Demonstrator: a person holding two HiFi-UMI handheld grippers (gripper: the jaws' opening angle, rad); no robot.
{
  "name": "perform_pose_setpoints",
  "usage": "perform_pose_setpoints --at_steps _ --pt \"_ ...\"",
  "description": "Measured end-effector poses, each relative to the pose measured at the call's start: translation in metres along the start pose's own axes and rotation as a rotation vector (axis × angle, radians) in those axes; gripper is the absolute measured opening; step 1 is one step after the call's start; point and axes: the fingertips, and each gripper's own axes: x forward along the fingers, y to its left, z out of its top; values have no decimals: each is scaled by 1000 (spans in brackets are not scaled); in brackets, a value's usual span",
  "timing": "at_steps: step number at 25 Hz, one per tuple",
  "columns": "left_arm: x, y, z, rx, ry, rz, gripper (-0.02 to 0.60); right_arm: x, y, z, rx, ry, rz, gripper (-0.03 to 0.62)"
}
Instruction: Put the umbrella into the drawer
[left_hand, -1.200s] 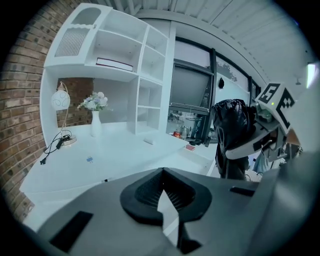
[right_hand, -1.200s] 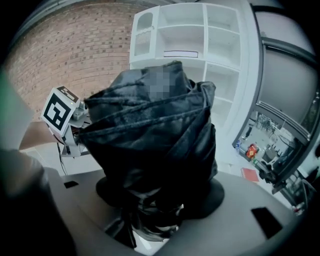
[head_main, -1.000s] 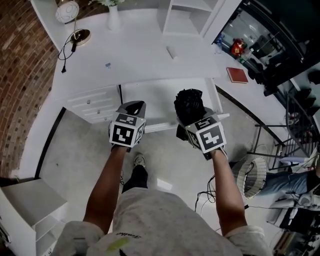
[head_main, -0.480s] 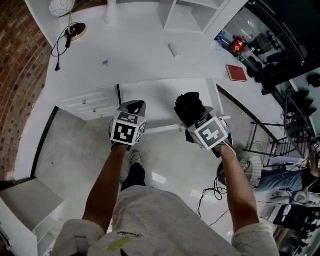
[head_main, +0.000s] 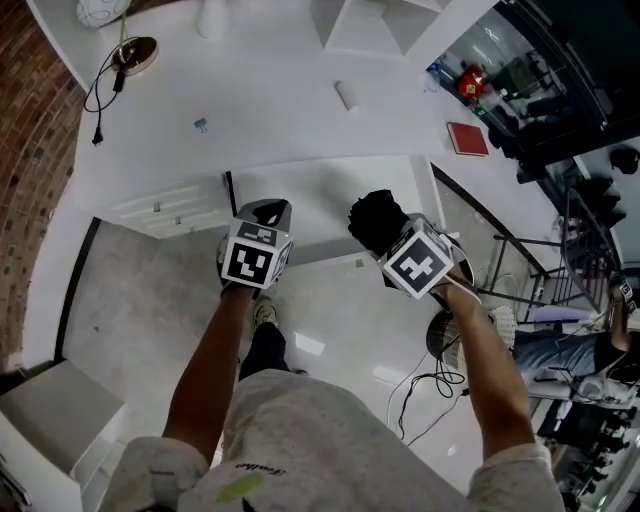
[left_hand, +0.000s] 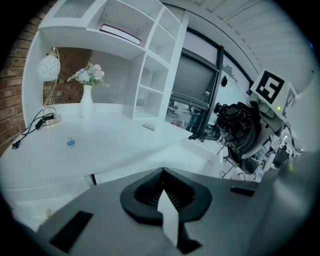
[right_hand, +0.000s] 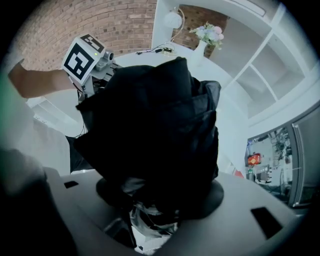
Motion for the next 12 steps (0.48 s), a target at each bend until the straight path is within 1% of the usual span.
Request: perform_pose_setpoints --at_steps 4,8,12 --pt "10 4 -2 9 10 -18 -3 10 -2 4 -65 63 5 252" --pt "17 11 -5 7 18 -30 -3 20 -1 5 -160 147 20 252" --pt "21 19 -13 -14 35 -37 -3 29 -2 5 -244 227 31 252"
